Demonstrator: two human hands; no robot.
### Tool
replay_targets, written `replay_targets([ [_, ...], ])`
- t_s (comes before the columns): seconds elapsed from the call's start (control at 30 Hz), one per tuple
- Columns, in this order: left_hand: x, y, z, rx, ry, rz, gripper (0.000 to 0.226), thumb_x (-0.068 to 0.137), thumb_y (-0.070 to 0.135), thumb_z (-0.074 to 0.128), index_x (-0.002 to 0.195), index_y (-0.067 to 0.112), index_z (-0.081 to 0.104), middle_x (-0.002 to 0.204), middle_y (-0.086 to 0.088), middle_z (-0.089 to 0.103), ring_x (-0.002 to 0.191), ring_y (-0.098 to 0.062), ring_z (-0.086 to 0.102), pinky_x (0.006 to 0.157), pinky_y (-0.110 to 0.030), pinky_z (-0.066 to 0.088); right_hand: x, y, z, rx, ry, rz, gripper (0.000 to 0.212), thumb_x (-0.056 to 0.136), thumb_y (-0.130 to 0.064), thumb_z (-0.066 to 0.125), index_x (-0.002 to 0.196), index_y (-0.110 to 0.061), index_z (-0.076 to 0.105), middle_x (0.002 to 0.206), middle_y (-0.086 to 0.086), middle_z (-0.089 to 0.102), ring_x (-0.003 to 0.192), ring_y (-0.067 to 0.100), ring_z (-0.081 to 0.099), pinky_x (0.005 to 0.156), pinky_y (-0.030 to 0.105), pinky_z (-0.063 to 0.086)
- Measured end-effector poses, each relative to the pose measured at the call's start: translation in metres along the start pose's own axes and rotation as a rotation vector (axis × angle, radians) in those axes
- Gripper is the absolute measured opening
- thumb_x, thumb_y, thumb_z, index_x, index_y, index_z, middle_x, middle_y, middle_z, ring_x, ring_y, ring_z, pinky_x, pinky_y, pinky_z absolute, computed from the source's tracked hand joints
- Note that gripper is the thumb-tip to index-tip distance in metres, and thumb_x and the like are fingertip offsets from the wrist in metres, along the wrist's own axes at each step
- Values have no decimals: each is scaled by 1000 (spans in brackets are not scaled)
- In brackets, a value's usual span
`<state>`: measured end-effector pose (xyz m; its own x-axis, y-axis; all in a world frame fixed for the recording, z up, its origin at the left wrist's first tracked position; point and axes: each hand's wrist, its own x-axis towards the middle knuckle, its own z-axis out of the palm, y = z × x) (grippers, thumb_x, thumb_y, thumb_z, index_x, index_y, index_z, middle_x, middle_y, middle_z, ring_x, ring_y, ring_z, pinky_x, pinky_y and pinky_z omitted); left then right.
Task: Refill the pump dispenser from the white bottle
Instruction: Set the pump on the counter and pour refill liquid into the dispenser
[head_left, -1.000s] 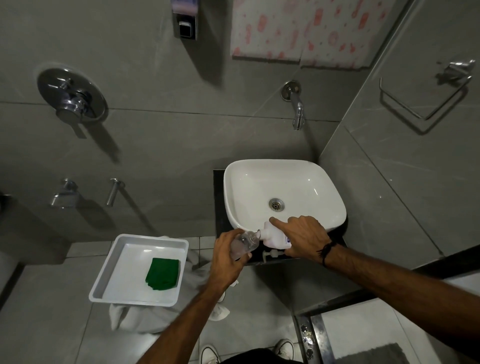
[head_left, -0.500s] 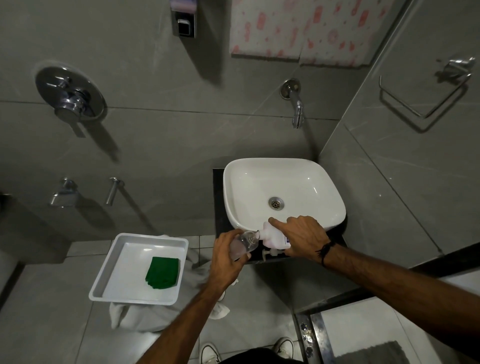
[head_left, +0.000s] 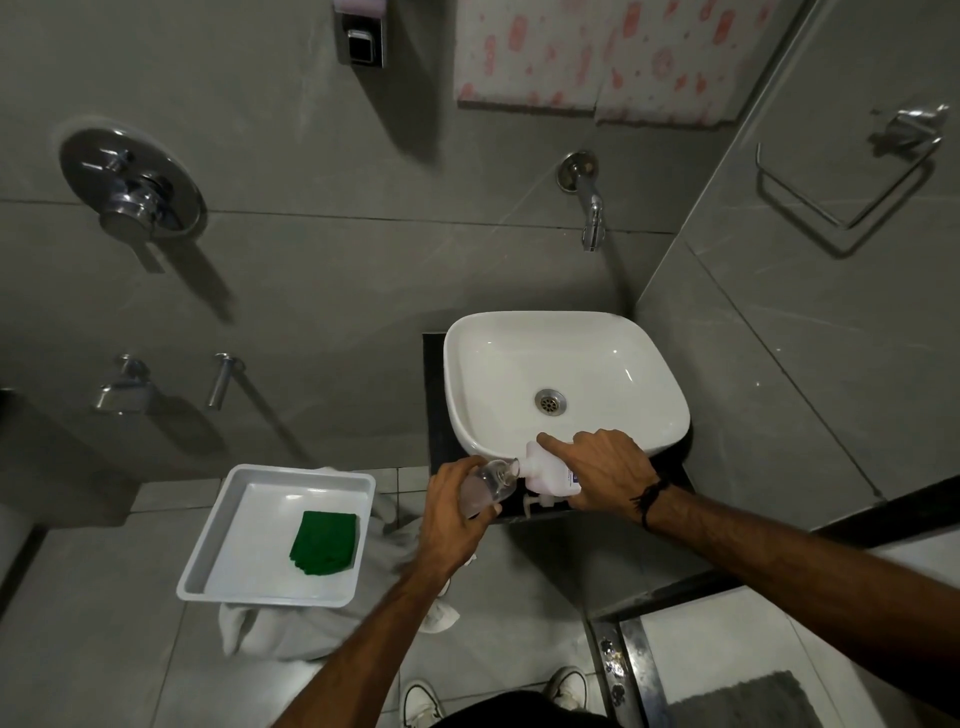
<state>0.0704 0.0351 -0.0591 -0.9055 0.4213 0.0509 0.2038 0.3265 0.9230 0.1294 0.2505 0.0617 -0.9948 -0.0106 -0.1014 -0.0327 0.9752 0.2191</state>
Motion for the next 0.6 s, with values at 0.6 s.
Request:
replay_targets([
  [0.6, 26, -22, -2, 100, -63, -108, 51, 70, 11, 79, 117, 4, 62, 109, -15, 68, 101, -33, 63, 88, -45, 53, -44, -10, 86, 778, 20, 548, 77, 54, -53, 78, 119, -35, 41, 100, 0, 69, 89, 27, 66, 71, 39, 58],
])
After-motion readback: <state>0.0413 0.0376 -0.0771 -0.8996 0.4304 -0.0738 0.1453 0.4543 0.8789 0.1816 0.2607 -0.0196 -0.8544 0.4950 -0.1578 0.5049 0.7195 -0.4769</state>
